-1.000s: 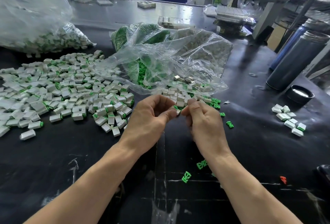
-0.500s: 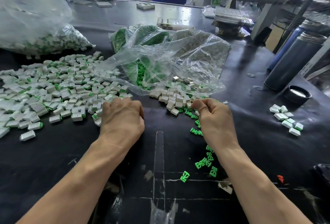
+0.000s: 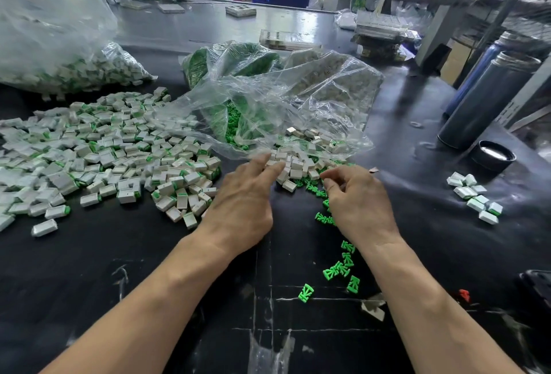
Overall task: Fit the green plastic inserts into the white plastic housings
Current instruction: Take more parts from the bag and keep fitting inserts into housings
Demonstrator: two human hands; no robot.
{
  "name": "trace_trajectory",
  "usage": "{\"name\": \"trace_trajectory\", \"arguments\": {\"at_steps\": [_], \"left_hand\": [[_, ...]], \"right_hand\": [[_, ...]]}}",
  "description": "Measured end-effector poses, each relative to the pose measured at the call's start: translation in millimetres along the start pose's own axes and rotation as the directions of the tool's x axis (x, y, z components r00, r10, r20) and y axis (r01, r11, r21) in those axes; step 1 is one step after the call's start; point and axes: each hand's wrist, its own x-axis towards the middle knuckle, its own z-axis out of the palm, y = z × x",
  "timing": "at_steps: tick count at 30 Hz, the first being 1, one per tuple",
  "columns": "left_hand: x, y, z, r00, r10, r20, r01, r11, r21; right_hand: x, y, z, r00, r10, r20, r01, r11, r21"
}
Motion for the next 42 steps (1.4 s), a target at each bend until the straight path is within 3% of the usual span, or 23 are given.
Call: {"name": "trace_trajectory", "arguments": {"at_steps": [5,9,13,19,23,31,42], "left_hand": [[10,2,10,0.993,0.001,0.122,0.003,0.999,-0.035],[8,0,9,0.999,0.014,0.048,-0.010,0.996,-0.091],[0,2,5,0.999,0.033,0.002,-0.033,0.991,-0.127],[-3,0,5,0.991,-0.059,-0.117,0.039,0.985,-0.166],[-1,-2,8,0.987,-0.112,-0.119,0.100,0.990,-0.098],[0,1,11,0.983,-0.114,-0.142,0.104,0.992,-0.077],[-8,5,3,0.988,-0.120,-0.095,0.101,0.979,-0.177]], "right_hand": [[6,-6,9,0.991,-0.118,0.059,0.124,0.987,-0.098],[8,-6,17,0.973,-0.182,0.141,0.205,0.965,-0.164],[8,-3,16,0.970,-0.227,0.089,0.236,0.967,-0.095],[6,1,-1,0.995,-0.092,0.031,0.096,0.982,-0.160],[7,0,-6,0.999,-0.001,0.045,0.012,0.971,-0.238],[9,-2,5,0.998,-0.028,0.062,0.043,0.967,-0.253],[10,1,4,0.997,-0.006,-0.082,-0.007,0.988,-0.153]]}}
